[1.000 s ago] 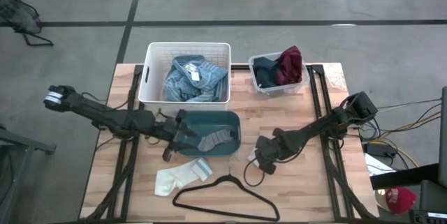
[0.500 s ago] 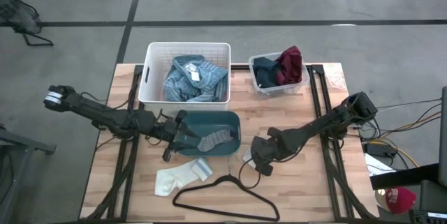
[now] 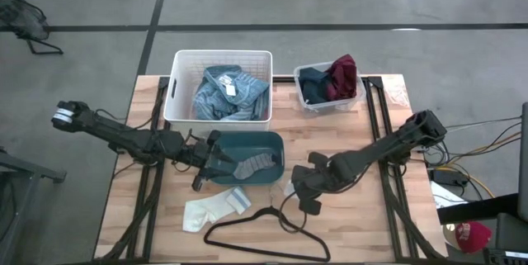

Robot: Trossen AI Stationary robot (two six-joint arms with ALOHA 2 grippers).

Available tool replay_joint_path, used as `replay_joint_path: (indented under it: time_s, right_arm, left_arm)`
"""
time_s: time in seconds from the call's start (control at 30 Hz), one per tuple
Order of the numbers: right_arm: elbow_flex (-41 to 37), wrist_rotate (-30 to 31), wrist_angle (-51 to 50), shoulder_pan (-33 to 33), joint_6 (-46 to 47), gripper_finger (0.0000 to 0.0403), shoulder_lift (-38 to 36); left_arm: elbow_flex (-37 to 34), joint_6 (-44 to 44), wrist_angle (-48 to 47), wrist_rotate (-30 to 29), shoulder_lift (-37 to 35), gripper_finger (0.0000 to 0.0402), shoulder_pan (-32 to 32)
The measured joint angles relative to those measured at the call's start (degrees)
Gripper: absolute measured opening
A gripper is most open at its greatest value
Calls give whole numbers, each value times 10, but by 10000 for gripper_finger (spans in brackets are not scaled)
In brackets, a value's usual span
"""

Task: Pick & Place Cloths
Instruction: Put the white sock into the blue bin

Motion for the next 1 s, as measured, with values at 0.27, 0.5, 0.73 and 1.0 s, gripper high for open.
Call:
replay_joint_path:
  time_s: [0.27,0.5,0.73,1.0]
  right_arm:
    - [53,13,-11,12,-57,15,0]
    - [94,47,-11,11,-124,13,0]
    - [129,130,13,10,-189,17,0]
    - [129,300,72,-1,-233,16,0]
  left_arm:
    - [0,1,0,0,0,182,0]
    - [0,1,0,-5,0,182,0]
    - [0,2,0,-4,0,182,0]
    - [0,2,0,-4,0,182,0]
